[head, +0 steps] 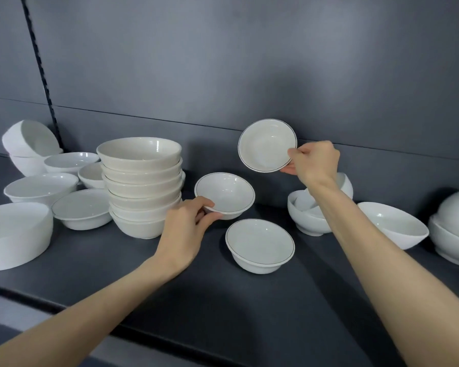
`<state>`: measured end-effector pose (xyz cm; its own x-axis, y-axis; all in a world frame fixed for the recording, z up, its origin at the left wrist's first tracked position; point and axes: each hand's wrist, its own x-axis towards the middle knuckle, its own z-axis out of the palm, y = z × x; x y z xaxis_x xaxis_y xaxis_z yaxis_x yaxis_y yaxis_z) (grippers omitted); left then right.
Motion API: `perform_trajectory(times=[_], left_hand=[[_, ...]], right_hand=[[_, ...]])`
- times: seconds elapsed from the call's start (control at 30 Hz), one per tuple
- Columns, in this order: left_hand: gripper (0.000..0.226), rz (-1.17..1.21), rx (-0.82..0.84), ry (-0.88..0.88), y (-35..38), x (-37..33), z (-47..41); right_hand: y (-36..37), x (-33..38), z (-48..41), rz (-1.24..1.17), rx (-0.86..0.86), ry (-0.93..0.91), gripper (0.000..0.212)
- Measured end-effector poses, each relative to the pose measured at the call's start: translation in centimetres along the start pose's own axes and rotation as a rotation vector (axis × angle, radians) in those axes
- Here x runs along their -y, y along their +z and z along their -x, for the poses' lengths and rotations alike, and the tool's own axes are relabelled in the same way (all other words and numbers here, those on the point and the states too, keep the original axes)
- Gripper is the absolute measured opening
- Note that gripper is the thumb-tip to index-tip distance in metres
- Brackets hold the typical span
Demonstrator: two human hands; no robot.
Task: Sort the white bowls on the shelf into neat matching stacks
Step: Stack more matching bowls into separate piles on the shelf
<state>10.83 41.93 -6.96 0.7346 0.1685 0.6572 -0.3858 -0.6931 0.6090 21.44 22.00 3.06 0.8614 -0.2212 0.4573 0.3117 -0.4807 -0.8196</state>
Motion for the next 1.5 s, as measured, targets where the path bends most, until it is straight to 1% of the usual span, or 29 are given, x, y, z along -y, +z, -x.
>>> perform_trajectory(times=[0.13,0.23,0.33,0.43,0.6,0.73,0.87,0.97,1.03,1.13,1.2,1.27,1.37,1.5], left_hand=[[0.020,-0.012,0.007,0.081,-0.3,-1.2,-0.1],[0.020,0.029,0.037,0.115,-0.7,-1.8,0.3],[0.022,0.059,0.097,0.143,-1.1,-2.1,1.1],[0.030,0.065,0.153,0.166,-1.4,-2.3,1.8],[0.032,0.008,0.174,0.180,-1.2,-2.6,2.7],[0.028,-0.011,0.174,0.193,-0.6,-2.2,3.2],[0.038,-0.037,0.180,0.188,-0.1,-1.7,3.4],[0.044,-0.024,0.189,0.145,0.1,-1.3,3.7],[0.053,-0.016,0.222,0.072,0.0,-1.4,4.0],[0.079,0.077,0.319,-0.075,-0.2,-1.2,4.1],[0.090,0.152,0.375,-0.115,-0.1,-1.0,3.9],[0.089,0.211,0.408,-0.128,0.0,-1.1,3.8],[0.079,0.276,0.408,-0.144,0.3,-1.5,3.6],[0.074,0.355,0.407,-0.197,0.5,-1.2,3.2]], right_hand=[[-2.1,0.6,1.9,-0.173,0.044,0.092,0.016],[-4.0,0.6,3.2,-0.240,0.109,0.146,0.018],[-5.6,0.2,4.3,-0.245,0.159,0.189,0.016],[-6.6,-0.2,5.7,-0.254,0.206,0.246,0.013],[-7.4,-0.8,7.6,-0.265,0.258,0.301,0.007],[-7.4,-1.2,8.6,-0.252,0.312,0.333,0.010],[-7.3,-1.6,9.3,-0.248,0.345,0.370,0.009],[-7.0,-1.7,9.6,-0.243,0.364,0.379,0.010],[-6.7,-1.8,9.7,-0.237,0.381,0.380,0.008],[-6.1,-2.1,9.8,-0.227,0.418,0.387,0.010],[-5.7,-2.2,9.9,-0.213,0.441,0.389,0.009],[-5.5,-2.3,9.8,-0.199,0.457,0.390,0.010],[-5.7,-2.6,9.7,-0.185,0.497,0.414,0.011],[-5.8,-2.8,9.7,-0.168,0.535,0.401,0.010]])
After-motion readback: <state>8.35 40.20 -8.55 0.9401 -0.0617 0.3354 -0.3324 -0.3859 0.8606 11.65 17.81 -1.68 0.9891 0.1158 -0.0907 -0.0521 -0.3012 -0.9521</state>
